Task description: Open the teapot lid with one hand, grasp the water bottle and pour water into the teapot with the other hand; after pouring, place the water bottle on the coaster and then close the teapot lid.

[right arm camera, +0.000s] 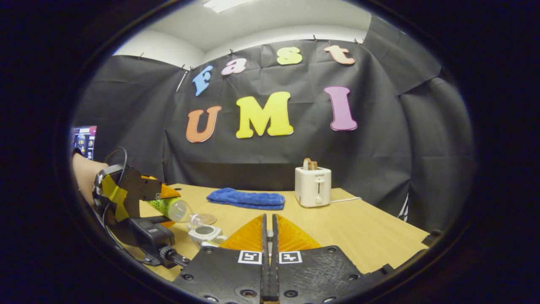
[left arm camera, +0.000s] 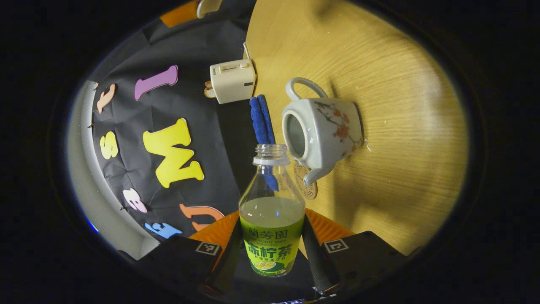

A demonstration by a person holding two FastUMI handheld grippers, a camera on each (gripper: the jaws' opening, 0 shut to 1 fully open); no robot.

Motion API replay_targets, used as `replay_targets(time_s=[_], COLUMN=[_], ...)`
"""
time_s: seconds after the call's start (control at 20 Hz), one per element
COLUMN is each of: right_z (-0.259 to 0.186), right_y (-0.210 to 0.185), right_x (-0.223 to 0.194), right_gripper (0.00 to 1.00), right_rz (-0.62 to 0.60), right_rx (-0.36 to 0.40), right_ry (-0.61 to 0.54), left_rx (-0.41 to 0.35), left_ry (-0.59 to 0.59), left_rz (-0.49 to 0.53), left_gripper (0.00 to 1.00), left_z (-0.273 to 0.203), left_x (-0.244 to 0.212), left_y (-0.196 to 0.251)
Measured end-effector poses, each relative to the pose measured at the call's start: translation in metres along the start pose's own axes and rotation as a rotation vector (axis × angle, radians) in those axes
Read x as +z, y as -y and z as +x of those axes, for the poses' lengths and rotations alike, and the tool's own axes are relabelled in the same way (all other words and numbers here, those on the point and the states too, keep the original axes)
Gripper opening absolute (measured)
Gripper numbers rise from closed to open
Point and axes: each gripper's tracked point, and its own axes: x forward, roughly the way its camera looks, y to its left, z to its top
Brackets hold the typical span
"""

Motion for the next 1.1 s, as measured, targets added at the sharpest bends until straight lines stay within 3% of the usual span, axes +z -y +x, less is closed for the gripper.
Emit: replay_targets(time_s=[0.8, 1.1], right_z=[-0.001, -0.004], right_y=[0.002, 0.002], right_x=[-0.004, 0.0], right_gripper=[0.0, 0.0], right_rz=[0.008, -0.002], right_rx=[0.014, 0.018], right_ry=[-0.004, 0.006], left_rx=[0.095, 0.113], left_ry=[-0.031, -0.054], left_rz=[0.305, 0.355], left_gripper=[0.74, 0.74], left_z=[-0.001, -0.006], left_x=[0.001, 0.001], left_y=[-0.043, -0.045])
